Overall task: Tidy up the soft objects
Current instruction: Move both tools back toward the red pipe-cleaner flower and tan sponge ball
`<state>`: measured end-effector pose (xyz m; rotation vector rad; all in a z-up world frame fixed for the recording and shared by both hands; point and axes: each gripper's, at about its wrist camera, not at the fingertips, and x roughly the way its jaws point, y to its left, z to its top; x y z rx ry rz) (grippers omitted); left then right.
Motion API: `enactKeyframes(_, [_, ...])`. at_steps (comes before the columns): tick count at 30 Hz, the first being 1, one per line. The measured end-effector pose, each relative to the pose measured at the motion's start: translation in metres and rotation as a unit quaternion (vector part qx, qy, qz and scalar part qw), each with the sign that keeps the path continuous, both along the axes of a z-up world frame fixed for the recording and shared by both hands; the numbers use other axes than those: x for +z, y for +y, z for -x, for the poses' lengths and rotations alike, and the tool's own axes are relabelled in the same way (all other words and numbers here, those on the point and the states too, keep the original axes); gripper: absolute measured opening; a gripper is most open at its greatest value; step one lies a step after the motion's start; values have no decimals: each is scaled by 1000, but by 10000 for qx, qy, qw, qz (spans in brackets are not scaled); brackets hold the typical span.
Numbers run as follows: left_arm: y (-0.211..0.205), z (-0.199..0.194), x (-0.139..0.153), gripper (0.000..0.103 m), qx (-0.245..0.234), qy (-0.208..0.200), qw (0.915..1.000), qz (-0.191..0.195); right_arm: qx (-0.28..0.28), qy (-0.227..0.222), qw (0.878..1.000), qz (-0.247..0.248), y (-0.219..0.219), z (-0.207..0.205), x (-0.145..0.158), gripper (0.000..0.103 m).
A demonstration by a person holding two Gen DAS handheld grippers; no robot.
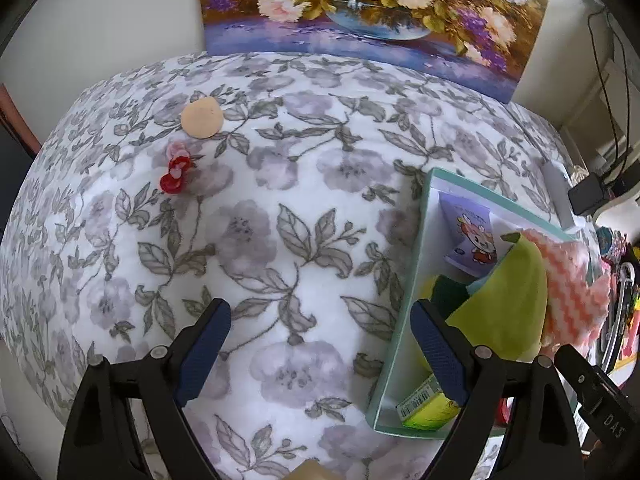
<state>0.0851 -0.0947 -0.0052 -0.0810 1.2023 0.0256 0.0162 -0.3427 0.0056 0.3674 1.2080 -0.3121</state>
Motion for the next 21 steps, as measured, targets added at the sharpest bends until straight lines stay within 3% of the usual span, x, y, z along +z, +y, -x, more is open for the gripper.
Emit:
enactKeyframes(9, [29, -7, 2, 91, 375, -2, 9992, 138, 196, -118, 9997, 95, 15, -4, 7, 103])
enactKeyframes(21, [125, -13, 16, 91, 1472, -174, 9889, 95, 891, -681, 9937, 76, 73, -13, 33, 103])
